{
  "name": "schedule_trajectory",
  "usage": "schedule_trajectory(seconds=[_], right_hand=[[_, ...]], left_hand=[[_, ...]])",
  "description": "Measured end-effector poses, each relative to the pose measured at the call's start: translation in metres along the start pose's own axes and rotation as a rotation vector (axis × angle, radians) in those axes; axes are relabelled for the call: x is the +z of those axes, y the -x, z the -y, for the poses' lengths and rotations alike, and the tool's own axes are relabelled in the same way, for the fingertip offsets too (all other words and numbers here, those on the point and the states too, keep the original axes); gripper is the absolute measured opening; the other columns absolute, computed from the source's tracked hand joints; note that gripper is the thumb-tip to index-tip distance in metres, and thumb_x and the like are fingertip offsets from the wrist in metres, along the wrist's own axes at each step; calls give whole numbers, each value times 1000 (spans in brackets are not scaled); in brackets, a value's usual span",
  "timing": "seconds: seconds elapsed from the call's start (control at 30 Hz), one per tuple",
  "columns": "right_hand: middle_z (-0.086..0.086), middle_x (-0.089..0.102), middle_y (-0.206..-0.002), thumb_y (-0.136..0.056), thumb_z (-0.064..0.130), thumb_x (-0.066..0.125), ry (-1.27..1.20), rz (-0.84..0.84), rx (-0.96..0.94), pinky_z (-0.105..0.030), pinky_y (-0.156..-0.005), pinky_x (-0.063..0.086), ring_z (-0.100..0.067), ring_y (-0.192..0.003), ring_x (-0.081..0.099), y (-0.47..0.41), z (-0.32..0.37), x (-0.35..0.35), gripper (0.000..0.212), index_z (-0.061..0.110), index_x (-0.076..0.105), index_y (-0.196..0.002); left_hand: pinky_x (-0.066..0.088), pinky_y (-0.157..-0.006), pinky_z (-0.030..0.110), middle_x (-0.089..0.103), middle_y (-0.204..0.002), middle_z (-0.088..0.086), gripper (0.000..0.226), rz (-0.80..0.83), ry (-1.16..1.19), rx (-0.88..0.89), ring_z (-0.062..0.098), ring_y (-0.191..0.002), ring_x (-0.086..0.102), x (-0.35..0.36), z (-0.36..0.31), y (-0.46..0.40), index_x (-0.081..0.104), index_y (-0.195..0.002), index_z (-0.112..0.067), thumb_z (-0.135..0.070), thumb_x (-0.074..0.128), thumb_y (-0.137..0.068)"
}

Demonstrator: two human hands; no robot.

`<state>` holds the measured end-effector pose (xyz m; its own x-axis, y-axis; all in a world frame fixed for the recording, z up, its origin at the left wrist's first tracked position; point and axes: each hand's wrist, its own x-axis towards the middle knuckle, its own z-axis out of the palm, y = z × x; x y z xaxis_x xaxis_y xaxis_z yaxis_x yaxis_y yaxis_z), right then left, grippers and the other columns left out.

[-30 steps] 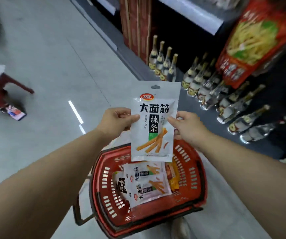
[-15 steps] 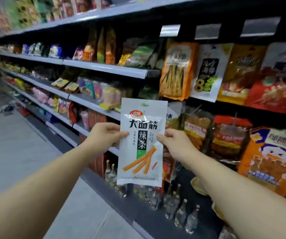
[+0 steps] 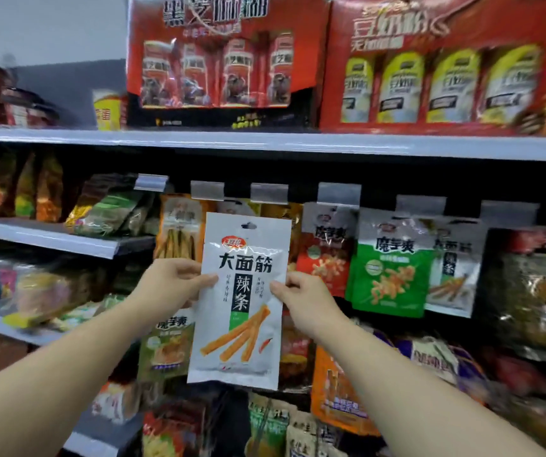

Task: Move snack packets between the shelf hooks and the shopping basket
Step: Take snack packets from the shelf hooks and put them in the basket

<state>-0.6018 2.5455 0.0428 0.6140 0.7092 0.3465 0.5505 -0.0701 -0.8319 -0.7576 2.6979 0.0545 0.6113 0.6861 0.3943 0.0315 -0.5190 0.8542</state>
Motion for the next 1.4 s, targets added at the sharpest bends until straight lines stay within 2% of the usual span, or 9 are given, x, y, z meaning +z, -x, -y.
schedule_trajectory(seconds=[0.13,0.3,0.43,0.6,0.87,1.0,1.13,1.27,1.4], right_hand=[[-32,62,-99,-92,25,56,28,-160,78,-50,-79,55,-50,-92,58,3,-40,-76,28,-3,60,-93],[-4,69,-109,-94,12,55,-100,-332,169,-49,-90,53,-24,-104,64,24,-81,-175,17,27,63,-94],[-14,72,-92,-93,13,57,-82,-489,252,-48,-80,56,-33,-87,68,36,-110,-245,12,12,68,-88],[-35,57,-97,-88,40,58,-41,-618,268,-36,-65,41,-35,-64,55,37,-144,-304,49,-9,54,-88],[-24,49,-71,-93,33,55,52,-691,126,-31,-58,35,-31,-58,43,20,-133,-347,45,-11,52,-83],[-26,63,-105,-93,36,55,77,-691,79,-55,-88,50,-44,-95,59,14,-130,-345,42,-3,60,-105],[-29,55,-82,-93,34,54,43,-716,86,-36,-65,39,-29,-68,46,9,-134,-349,45,-10,50,-86],[-34,58,-106,-94,34,54,52,-726,112,-58,-81,50,-51,-92,56,3,-134,-353,46,-11,55,-101],[-16,47,-69,-94,36,53,12,-712,120,-31,-57,33,-26,-61,41,-4,-135,-360,44,-3,51,-76]], left_hand=[[58,-60,26,76,-74,-3,9,167,53,43,10,-70,72,92,-31,-28,66,-90,-24,-19,72,-84],[48,-47,17,72,-72,0,11,336,106,110,7,-56,65,214,-72,-54,67,-89,-23,-15,72,-84],[37,-41,15,63,-57,-7,9,440,115,141,3,-42,51,300,-104,-67,67,-78,-20,-17,70,-85],[35,-51,22,43,-45,-6,32,464,100,137,13,-44,42,371,-136,-68,52,-61,-14,-25,64,-89],[35,-46,17,49,-38,-12,21,383,188,286,0,-39,45,397,-166,-79,65,-78,-14,-26,59,-93],[41,-57,25,59,-53,-5,25,386,261,274,16,-48,46,397,-163,-84,66,-77,-12,-30,59,-92],[45,-63,33,66,-75,11,30,343,257,312,19,-61,48,402,-170,-92,71,-86,-19,-43,55,-92],[49,-74,37,65,-89,27,33,312,352,274,20,-73,54,407,-181,-100,74,-80,-20,-47,57,-89],[41,-63,32,66,-90,30,35,313,364,204,23,-68,52,413,-181,-106,73,-82,-14,-46,59,-89]])
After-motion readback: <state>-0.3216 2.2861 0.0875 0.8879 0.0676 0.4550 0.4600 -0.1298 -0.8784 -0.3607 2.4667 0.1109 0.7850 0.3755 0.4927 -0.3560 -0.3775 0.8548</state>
